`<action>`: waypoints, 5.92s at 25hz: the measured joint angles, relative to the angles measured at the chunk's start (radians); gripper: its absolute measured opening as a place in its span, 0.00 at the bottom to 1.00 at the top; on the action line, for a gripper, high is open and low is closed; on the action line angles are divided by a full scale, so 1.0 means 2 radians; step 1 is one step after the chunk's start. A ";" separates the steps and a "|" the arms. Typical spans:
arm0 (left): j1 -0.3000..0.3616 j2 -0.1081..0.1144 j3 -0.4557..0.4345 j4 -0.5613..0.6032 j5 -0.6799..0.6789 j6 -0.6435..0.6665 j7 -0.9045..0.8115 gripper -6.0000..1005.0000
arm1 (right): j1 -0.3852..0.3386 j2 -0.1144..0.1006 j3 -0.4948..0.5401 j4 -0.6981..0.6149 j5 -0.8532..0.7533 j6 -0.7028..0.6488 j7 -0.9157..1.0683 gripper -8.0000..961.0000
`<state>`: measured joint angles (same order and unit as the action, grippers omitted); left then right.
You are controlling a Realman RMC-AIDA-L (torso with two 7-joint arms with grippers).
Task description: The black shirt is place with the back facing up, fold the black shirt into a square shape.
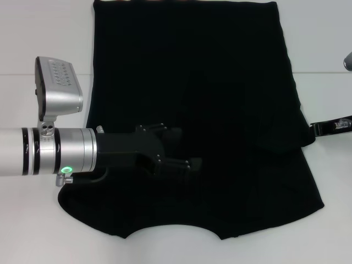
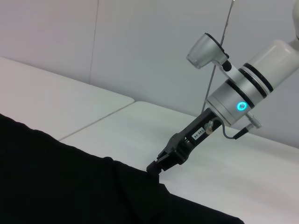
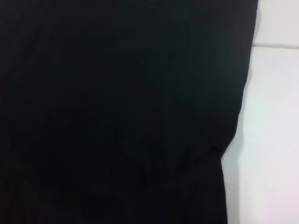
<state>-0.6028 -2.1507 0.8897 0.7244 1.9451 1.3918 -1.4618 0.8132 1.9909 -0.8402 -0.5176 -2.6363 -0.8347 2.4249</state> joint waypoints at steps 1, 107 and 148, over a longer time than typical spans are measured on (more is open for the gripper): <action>0.000 0.000 0.000 0.000 0.000 0.000 0.000 0.91 | 0.000 0.000 0.001 -0.001 0.001 0.000 -0.001 0.03; 0.062 0.022 -0.132 0.055 0.016 0.165 -0.063 0.90 | -0.093 0.009 0.021 -0.060 0.362 -0.199 -0.284 0.68; 0.095 0.003 -0.149 0.097 0.221 -0.032 -0.074 0.77 | -0.066 0.032 0.019 -0.058 0.368 -0.185 -0.263 0.67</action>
<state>-0.4121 -2.1450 0.5918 0.9188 2.3864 1.3274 -1.6105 0.6805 2.0553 -0.8022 -0.6334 -1.9005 -1.2053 1.8990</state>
